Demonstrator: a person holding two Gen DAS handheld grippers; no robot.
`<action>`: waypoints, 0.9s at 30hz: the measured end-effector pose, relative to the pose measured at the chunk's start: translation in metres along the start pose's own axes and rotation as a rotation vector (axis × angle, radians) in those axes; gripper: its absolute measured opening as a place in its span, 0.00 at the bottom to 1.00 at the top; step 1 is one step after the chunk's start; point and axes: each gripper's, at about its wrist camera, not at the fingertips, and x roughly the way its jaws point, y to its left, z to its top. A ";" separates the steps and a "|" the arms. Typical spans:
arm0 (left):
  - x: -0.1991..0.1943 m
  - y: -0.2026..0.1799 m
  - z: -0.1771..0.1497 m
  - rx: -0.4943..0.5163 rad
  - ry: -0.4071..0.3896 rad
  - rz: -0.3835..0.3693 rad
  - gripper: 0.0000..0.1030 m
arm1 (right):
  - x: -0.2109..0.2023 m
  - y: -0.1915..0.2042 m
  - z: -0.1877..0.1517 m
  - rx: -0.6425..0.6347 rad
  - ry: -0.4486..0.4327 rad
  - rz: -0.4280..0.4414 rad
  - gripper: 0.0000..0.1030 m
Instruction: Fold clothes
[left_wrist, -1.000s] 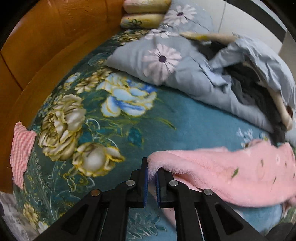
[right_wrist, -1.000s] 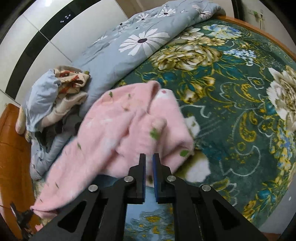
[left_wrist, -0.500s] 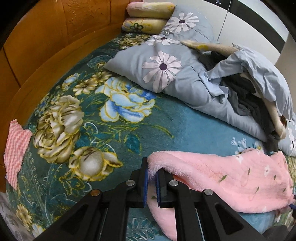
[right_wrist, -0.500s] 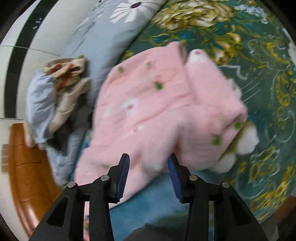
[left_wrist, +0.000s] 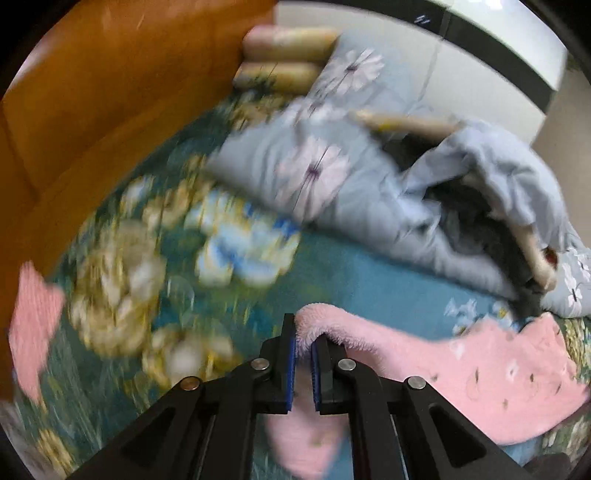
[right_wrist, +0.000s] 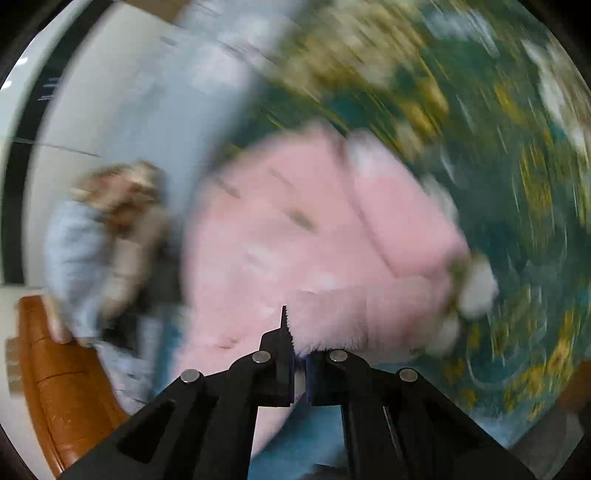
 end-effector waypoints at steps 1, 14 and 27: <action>-0.012 -0.007 0.013 0.033 -0.050 -0.005 0.07 | -0.007 0.005 0.005 -0.006 -0.022 0.009 0.03; -0.007 0.007 -0.082 0.108 0.089 0.038 0.08 | -0.017 -0.109 -0.056 -0.056 0.005 -0.116 0.04; 0.031 0.043 -0.168 -0.146 0.331 -0.099 0.26 | 0.006 -0.197 -0.088 0.148 0.071 -0.201 0.04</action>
